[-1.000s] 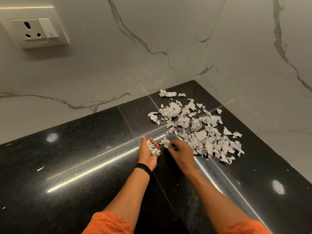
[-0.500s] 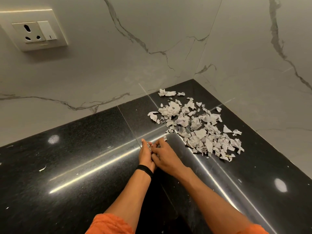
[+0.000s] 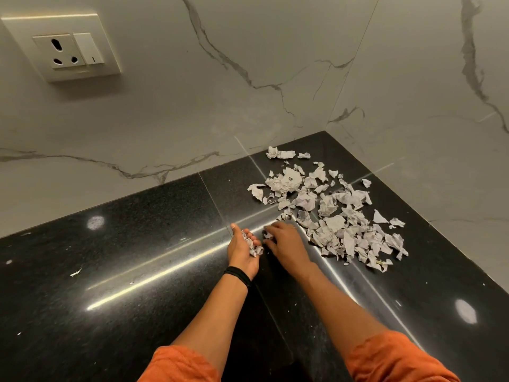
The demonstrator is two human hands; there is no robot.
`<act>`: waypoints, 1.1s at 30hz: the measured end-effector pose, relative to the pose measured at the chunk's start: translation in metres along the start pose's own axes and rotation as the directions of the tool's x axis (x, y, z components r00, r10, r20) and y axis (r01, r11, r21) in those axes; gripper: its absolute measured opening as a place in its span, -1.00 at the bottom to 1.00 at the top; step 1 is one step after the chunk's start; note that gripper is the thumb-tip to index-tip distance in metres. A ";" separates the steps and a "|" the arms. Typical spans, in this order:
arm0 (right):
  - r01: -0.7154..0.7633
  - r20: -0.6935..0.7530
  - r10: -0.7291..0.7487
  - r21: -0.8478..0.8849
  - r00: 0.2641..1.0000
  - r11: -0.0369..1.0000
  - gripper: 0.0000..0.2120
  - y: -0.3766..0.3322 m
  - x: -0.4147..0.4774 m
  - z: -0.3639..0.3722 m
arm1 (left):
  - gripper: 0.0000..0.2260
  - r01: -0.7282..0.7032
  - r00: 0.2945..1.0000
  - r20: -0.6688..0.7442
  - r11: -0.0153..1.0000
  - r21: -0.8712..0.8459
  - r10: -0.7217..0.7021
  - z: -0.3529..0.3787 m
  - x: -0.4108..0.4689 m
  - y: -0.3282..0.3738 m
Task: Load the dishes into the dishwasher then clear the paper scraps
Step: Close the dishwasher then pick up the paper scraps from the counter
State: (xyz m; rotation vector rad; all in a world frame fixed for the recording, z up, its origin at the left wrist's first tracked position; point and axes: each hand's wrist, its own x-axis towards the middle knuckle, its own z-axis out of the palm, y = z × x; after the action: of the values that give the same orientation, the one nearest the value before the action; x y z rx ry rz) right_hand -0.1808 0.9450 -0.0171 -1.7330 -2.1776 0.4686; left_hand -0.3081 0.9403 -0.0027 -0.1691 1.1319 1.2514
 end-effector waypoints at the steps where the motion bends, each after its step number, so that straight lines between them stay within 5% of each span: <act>1: 0.024 0.026 -0.023 -0.050 0.999 0.998 -0.83 -0.002 -0.003 0.004 | -0.64 -0.010 1.000 0.001 1.000 -0.001 0.010 -0.001 0.001 0.000; 7: 0.086 0.030 -0.083 -0.094 0.996 0.992 -0.86 0.006 -0.022 0.008 | -0.64 -0.031 0.999 0.017 0.999 0.020 0.031 0.000 0.002 0.001; 9: -0.082 -0.084 0.098 0.171 0.992 0.982 -0.87 0.008 -0.028 -0.002 | -0.65 -0.033 0.999 0.030 0.999 0.031 0.032 0.003 0.000 0.003; 11: -0.193 -0.160 0.300 0.474 0.940 0.859 -0.87 0.004 -0.029 -0.020 | -0.66 -0.030 0.999 0.035 0.999 0.045 0.029 0.006 -0.002 -0.001; 15: -0.151 -0.180 0.385 0.711 0.905 0.687 -0.87 -0.023 -0.021 -0.040 | -0.61 0.038 0.992 0.118 0.999 0.028 -0.042 0.017 -0.006 -0.019; 20: -0.041 -0.269 0.137 0.333 0.953 0.942 -0.81 -0.042 -0.031 -0.021 | -0.35 0.157 0.975 0.147 0.984 0.083 -0.168 0.021 -0.004 -0.028; 23: 0.151 -0.330 -0.064 0.246 0.942 0.957 -0.78 -0.038 -0.028 -0.020 | -0.32 0.179 0.976 0.120 0.983 0.035 -0.182 0.015 -0.001 -0.023; 28: -0.010 -0.255 0.155 0.492 0.954 0.871 -0.71 -0.025 -0.002 -0.027 | -0.56 0.199 0.975 0.124 0.974 -0.103 -0.186 0.028 0.000 -0.008; 33: -0.119 -0.129 0.138 0.141 0.982 0.983 -0.69 0.015 0.027 -0.030 | -0.62 0.165 0.985 0.072 0.983 -0.081 -0.159 0.029 0.004 -0.004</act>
State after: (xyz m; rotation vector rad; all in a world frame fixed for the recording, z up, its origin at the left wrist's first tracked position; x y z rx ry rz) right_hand -0.1605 0.9766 0.0046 -1.7846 -1.9028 0.4974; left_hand -0.2887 0.9602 0.0067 -0.2786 0.9884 1.1528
